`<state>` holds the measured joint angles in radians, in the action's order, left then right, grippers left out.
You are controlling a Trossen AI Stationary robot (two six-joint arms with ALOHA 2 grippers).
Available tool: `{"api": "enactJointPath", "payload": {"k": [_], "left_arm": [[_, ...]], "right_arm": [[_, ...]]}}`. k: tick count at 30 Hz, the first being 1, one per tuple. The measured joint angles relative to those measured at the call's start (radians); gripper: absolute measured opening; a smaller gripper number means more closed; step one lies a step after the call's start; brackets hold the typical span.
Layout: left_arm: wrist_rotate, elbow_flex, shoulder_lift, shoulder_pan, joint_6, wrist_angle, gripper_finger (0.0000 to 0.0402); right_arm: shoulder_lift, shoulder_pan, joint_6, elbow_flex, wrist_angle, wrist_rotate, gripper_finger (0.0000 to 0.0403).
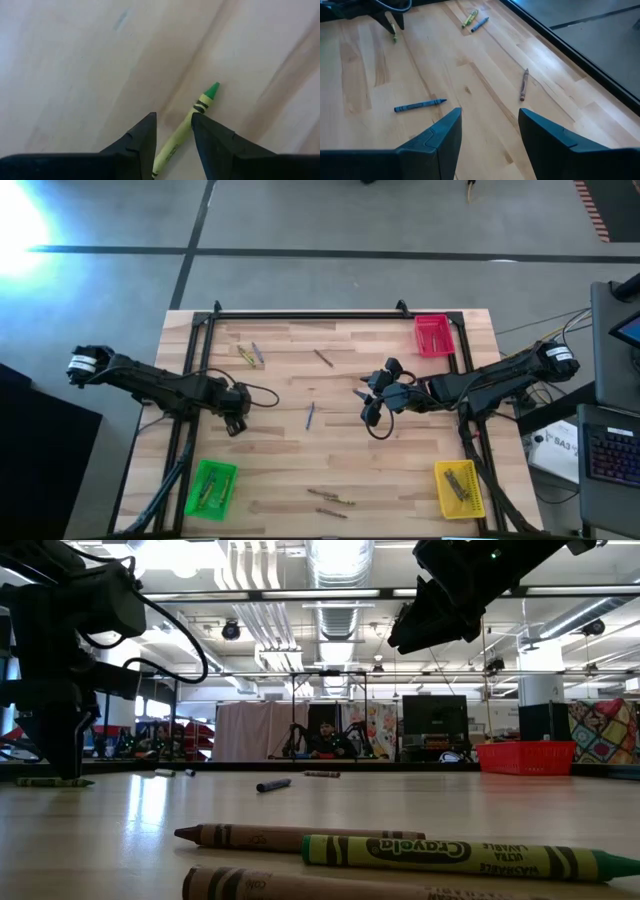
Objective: Sort crayons
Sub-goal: Put the green crayon into the green bin
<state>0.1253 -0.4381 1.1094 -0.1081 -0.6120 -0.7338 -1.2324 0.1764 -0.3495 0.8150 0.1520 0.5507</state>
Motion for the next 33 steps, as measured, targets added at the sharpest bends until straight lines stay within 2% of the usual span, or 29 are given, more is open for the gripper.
{"api": "enactJointPath", "payload": {"k": [11,21,27,33], "left_arm": [[0.024,-0.01,0.003,0.001,-0.051,0.019,0.0114],[0.024,-0.098,0.003,0.001,-0.031,0.018,0.0114],[0.024,-0.101,0.003,0.001,-0.112,0.011,0.0115],[0.057,-0.099,0.048,0.001,-0.196,-0.041,0.0147]], "right_arm": [[0.0,0.0,0.001,0.0,0.001,0.0,0.0187],[0.0,0.0,0.008,-0.001,0.002,0.0,0.0187],[0.0,0.0,0.009,-0.001,0.002,-0.001,0.0187],[0.0,0.0,0.009,-0.001,0.013,-0.002,0.0187]]}}
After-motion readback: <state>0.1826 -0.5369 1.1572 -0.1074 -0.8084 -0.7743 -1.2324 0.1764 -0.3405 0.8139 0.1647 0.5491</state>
